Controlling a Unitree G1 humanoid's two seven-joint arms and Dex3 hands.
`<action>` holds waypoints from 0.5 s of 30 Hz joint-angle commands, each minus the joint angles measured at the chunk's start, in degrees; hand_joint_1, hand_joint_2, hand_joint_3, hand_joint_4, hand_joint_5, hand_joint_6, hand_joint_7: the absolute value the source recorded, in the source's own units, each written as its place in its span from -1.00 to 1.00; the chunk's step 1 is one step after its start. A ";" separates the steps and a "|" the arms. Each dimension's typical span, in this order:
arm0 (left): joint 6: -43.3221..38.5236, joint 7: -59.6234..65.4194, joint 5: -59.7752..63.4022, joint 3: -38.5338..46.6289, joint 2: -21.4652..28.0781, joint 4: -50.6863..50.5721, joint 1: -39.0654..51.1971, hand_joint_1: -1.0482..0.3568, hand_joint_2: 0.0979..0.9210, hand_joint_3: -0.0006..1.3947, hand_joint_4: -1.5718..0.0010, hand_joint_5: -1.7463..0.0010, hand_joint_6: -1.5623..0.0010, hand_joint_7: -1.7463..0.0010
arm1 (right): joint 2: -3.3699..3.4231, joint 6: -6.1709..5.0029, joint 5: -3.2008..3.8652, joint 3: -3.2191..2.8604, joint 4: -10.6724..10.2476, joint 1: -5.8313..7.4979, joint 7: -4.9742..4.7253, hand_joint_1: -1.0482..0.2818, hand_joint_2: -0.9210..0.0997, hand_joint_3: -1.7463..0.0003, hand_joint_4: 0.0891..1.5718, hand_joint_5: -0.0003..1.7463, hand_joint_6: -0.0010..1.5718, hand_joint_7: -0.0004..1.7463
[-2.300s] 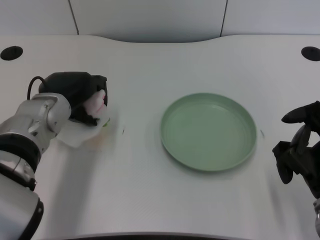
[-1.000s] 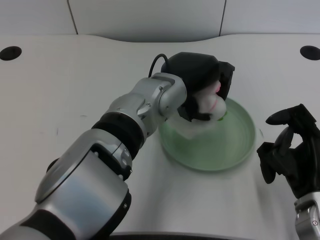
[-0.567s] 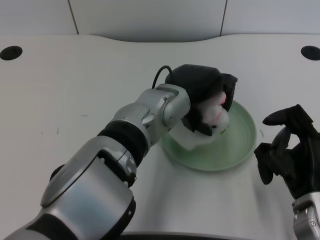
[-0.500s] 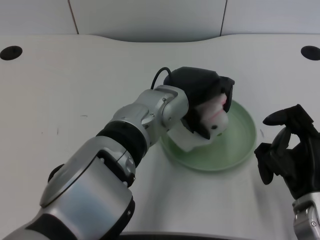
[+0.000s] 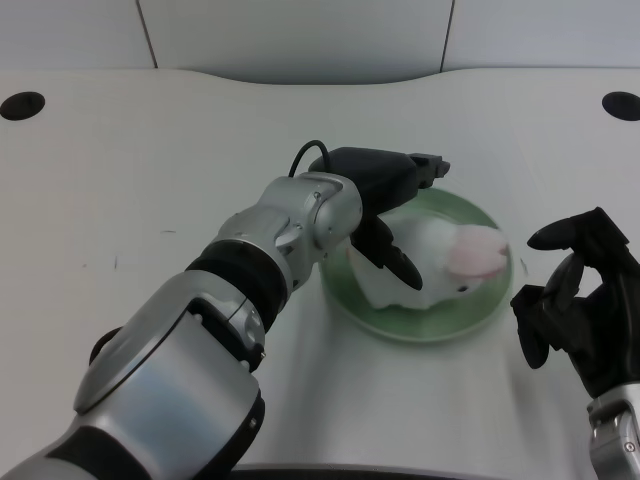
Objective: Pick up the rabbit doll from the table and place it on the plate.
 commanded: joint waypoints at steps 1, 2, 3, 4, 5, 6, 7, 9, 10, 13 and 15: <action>0.93 -3.05 -2.04 2.04 1.46 -0.33 -0.68 -1.00 0.98 -0.99 1.00 1.00 1.00 1.00 | -0.66 0.68 0.50 -0.52 -0.49 0.26 -0.56 0.15 -0.87 -0.65 1.00 1.00 0.50 1.00; 0.96 -3.48 -2.42 2.43 1.71 -0.47 -0.67 -1.00 0.98 -0.99 1.00 1.00 1.00 1.00 | -0.63 1.08 0.37 -0.47 -0.80 0.29 -0.82 0.15 -0.87 -0.65 1.00 1.00 0.50 1.00; 0.19 -3.92 -3.00 3.02 2.61 -0.77 -0.39 -1.00 0.97 -0.99 1.00 1.00 1.00 1.00 | -0.62 0.73 0.27 -0.45 -0.62 0.25 -0.79 0.16 -0.87 -0.65 1.00 1.00 0.50 1.00; -0.58 -4.29 -3.49 3.56 3.44 -1.04 -0.10 -1.00 0.99 -0.99 1.00 1.00 1.00 1.00 | -0.63 0.73 0.04 -0.41 -0.63 0.26 -0.97 0.17 -0.88 -0.66 1.00 1.00 0.50 1.00; -1.12 -4.56 -3.80 3.96 4.00 -1.25 0.12 -1.00 0.99 -0.98 1.00 1.00 1.00 1.00 | -0.65 0.74 -0.14 -0.37 -0.63 0.27 -1.10 0.18 -0.88 -0.66 1.00 1.00 0.50 1.00; -1.63 -4.75 -4.07 4.29 4.54 -1.44 0.33 -1.00 1.00 -0.98 1.00 1.00 1.00 1.00 | -0.62 1.04 -0.08 -0.38 -0.78 0.29 -1.17 0.18 -0.88 -0.66 1.00 1.00 0.50 1.00; -2.68 -4.88 -5.30 5.57 5.82 -2.03 1.07 -1.00 1.00 -0.98 1.00 1.00 1.00 1.00 | -0.68 0.79 0.12 -0.44 -0.62 0.29 -0.88 0.18 -0.88 -0.66 1.00 1.00 0.50 1.00; -3.98 -5.05 -6.80 7.13 7.34 -2.79 1.99 -1.00 1.00 -0.96 0.98 0.99 0.98 0.99 | -0.76 0.32 0.41 -0.52 -0.32 0.27 -0.45 0.18 -0.92 -0.66 1.00 1.00 0.49 1.00; -5.22 -5.40 -8.87 9.11 8.45 -3.60 3.06 -1.00 1.00 -0.95 0.97 0.99 0.98 0.99 | -0.77 0.39 0.83 -0.75 -0.07 0.11 -0.27 0.18 -0.93 -0.65 1.00 1.00 0.49 1.00; -8.47 -6.51 -13.83 13.57 10.68 -5.67 6.00 -1.00 1.00 -0.93 0.90 0.94 0.91 0.95 | -0.79 0.15 1.67 -1.27 0.66 -0.40 0.34 0.16 -0.96 -0.64 1.00 1.00 0.46 1.00; -11.44 -8.98 -19.64 18.37 12.47 -7.99 9.78 -0.92 1.00 -0.90 0.96 0.62 0.96 0.72 | -1.17 -1.12 1.26 -1.31 1.54 -0.81 0.86 0.15 -0.95 -0.63 1.00 1.00 0.46 1.00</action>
